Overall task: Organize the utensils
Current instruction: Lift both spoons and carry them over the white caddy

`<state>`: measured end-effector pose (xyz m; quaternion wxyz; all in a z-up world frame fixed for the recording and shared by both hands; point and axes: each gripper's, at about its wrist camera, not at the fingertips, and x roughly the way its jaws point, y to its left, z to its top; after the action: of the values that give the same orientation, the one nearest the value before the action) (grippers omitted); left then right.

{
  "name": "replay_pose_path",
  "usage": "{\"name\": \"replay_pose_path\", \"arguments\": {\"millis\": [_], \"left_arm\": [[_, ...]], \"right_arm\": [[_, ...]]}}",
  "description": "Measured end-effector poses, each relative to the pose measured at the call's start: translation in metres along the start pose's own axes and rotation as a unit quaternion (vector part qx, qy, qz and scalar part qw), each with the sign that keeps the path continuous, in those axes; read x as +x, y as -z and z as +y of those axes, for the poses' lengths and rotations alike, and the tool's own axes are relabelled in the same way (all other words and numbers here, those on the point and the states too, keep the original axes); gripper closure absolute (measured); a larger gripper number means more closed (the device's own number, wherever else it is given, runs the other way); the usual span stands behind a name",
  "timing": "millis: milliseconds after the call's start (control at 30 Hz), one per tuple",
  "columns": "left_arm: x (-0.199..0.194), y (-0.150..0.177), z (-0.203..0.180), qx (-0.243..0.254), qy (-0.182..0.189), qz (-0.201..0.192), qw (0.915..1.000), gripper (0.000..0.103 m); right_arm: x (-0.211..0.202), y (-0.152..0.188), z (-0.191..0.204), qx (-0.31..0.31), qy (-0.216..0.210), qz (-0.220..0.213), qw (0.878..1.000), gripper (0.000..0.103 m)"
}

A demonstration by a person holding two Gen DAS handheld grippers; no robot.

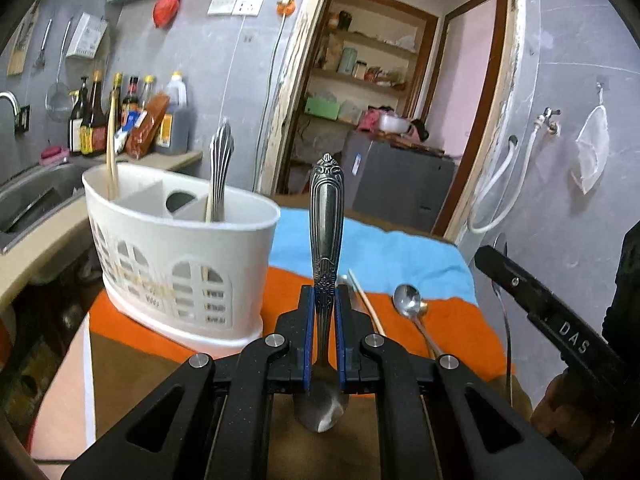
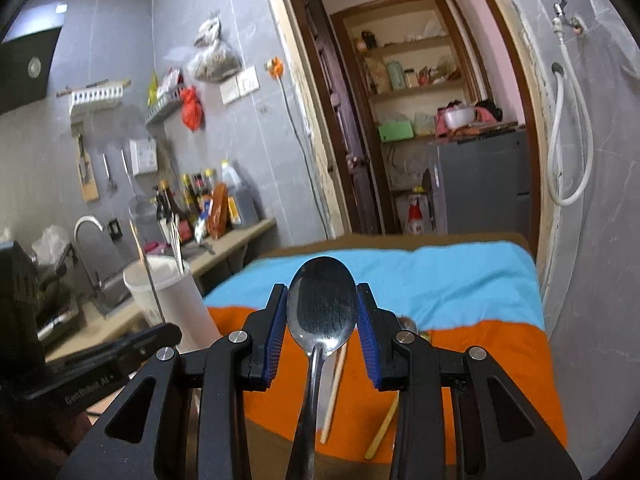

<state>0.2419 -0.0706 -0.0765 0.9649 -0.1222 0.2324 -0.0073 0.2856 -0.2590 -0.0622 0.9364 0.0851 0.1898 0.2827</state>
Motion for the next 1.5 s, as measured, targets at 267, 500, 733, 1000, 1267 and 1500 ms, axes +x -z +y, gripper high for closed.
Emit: {"name": "replay_pose_path", "arguments": {"millis": [267, 500, 733, 1000, 1267, 1500], "left_arm": [[-0.021, -0.030, 0.009, 0.008, 0.008, -0.031, 0.9995, 0.096], [-0.047, -0.067, 0.037, 0.004, 0.004, -0.047, 0.9989, 0.096], [-0.068, -0.098, 0.075, -0.009, -0.006, -0.057, 0.9983, 0.096], [-0.077, -0.131, 0.124, -0.020, -0.018, -0.078, 0.9966, 0.096], [-0.061, -0.154, 0.164, -0.029, -0.023, -0.101, 0.9942, 0.096], [-0.032, -0.136, 0.178, -0.031, -0.019, -0.093, 0.9950, 0.096]], "right_arm": [[-0.006, -0.028, 0.016, 0.030, -0.012, -0.064, 0.997, 0.072], [-0.002, -0.058, 0.043, 0.035, -0.032, -0.105, 0.993, 0.072], [0.015, -0.082, 0.089, 0.015, -0.041, -0.134, 0.990, 0.072], [0.045, -0.091, 0.136, 0.000, -0.049, -0.168, 0.985, 0.072], [0.075, -0.078, 0.159, -0.006, -0.032, -0.204, 0.979, 0.072], [0.090, -0.051, 0.164, -0.032, 0.004, -0.224, 0.974, 0.072]]}}
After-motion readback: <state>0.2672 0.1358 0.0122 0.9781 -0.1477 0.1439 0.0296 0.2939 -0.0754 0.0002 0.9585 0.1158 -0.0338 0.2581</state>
